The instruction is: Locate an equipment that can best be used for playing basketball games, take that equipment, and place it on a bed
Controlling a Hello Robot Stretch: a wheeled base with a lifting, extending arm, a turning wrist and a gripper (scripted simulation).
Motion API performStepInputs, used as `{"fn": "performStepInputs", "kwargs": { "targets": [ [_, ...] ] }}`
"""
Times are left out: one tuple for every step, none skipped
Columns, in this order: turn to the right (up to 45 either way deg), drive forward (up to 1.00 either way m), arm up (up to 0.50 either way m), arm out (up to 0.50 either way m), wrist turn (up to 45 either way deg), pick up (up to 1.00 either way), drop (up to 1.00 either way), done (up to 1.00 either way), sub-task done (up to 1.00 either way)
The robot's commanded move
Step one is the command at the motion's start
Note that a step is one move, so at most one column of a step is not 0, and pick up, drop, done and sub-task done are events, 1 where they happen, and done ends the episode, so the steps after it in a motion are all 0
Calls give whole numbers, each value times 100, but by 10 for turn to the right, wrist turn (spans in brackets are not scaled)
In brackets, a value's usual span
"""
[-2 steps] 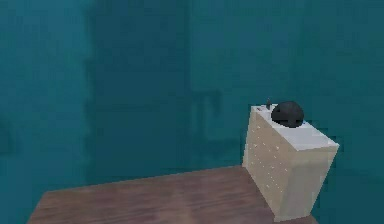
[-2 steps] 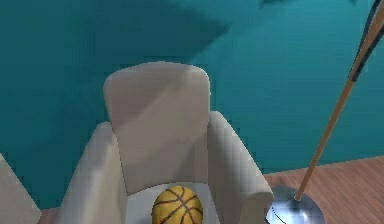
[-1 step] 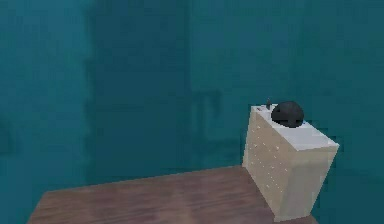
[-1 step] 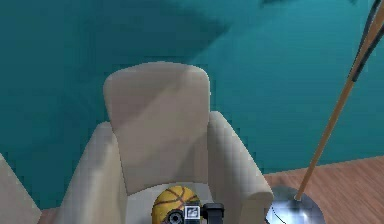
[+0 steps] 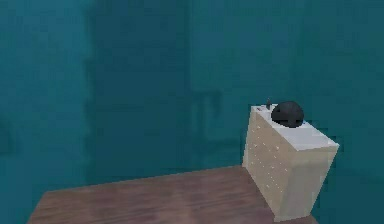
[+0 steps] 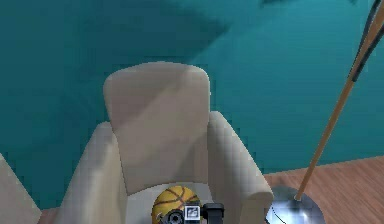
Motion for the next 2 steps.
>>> {"fn": "performStepInputs", "kwargs": {
  "targets": [
    [0,0,0,0,450,0,0,0,0],
    [0,0,0,0,450,0,0,0,0]
  ]
}}
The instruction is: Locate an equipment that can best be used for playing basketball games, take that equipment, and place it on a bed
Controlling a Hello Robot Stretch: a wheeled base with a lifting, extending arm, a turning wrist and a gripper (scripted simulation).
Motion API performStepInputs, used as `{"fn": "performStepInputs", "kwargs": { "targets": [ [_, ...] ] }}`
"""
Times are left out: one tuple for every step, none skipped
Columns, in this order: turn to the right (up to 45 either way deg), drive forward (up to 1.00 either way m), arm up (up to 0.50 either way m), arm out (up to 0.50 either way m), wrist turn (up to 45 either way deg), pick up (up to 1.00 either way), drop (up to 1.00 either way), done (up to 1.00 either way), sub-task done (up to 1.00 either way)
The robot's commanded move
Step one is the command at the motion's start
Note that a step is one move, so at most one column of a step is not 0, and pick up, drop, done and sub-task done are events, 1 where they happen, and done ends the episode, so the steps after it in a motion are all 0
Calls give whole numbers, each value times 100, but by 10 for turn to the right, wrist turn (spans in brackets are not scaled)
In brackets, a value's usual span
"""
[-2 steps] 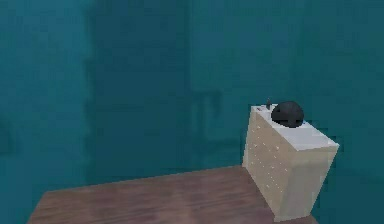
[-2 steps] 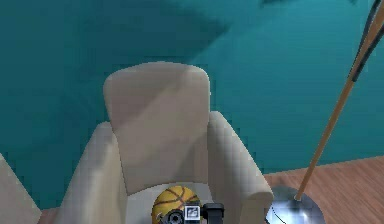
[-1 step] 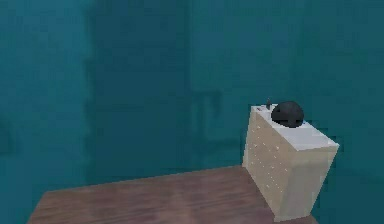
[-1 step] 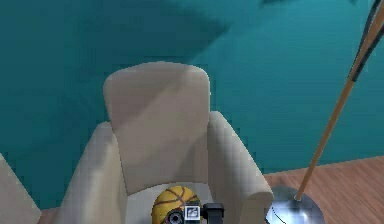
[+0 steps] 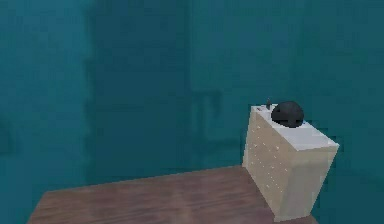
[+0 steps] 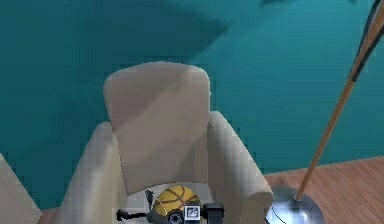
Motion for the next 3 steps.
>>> {"fn": "performStepInputs", "kwargs": {
  "targets": [
    [0,0,0,0,300,0,0,0,0],
    [0,0,-30,0,0,0,0,0,0],
    [0,0,0,0,0,100,0,0,0]
  ]
}}
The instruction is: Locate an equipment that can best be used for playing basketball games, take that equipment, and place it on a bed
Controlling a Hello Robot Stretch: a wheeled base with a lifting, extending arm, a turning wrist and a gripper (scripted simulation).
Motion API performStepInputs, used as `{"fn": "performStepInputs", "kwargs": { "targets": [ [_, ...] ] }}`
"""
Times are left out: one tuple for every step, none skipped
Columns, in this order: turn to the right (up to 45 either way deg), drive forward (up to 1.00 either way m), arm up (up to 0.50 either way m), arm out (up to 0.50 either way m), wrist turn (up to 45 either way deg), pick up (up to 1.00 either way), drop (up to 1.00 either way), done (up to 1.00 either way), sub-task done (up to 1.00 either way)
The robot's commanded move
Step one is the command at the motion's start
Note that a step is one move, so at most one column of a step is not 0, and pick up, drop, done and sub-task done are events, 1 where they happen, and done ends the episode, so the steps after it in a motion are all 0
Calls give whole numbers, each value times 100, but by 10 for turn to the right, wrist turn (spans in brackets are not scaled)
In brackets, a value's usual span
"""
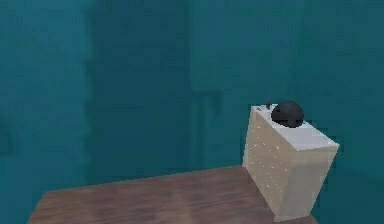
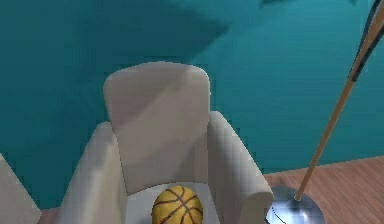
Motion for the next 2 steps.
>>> {"fn": "performStepInputs", "kwargs": {
  "targets": [
    [0,0,10,0,0,0,0,0,0],
    [0,0,48,0,0,0,0,0,0]
  ]
}}
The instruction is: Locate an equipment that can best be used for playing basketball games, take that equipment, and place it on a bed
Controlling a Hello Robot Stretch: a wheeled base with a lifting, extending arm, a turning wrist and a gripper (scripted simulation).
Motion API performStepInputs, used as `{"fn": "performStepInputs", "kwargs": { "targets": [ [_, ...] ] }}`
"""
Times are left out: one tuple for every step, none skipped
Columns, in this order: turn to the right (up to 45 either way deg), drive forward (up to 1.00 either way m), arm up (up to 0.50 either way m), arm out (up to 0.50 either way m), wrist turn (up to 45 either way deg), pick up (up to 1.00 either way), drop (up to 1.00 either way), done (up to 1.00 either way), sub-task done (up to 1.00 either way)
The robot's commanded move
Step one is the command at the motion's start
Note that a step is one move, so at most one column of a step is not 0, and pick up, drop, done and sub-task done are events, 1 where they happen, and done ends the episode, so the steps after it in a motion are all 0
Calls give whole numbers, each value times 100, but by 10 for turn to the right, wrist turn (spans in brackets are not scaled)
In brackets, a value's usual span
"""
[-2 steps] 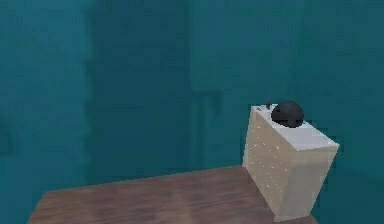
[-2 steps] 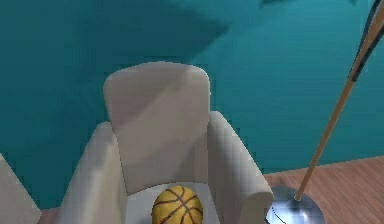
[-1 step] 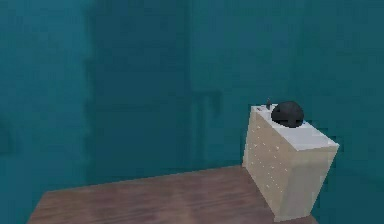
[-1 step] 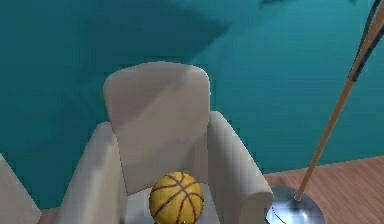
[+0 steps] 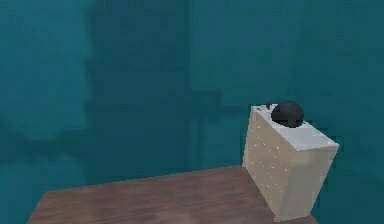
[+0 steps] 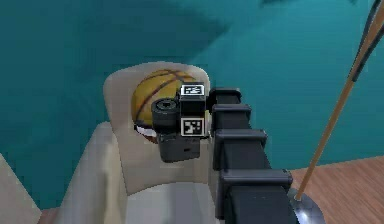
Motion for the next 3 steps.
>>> {"fn": "performStepInputs", "kwargs": {
  "targets": [
    [0,0,0,0,-450,0,0,0,0],
    [0,0,0,0,-450,0,0,0,0],
    [0,0,0,0,-240,0,0,0,0]
  ]
}}
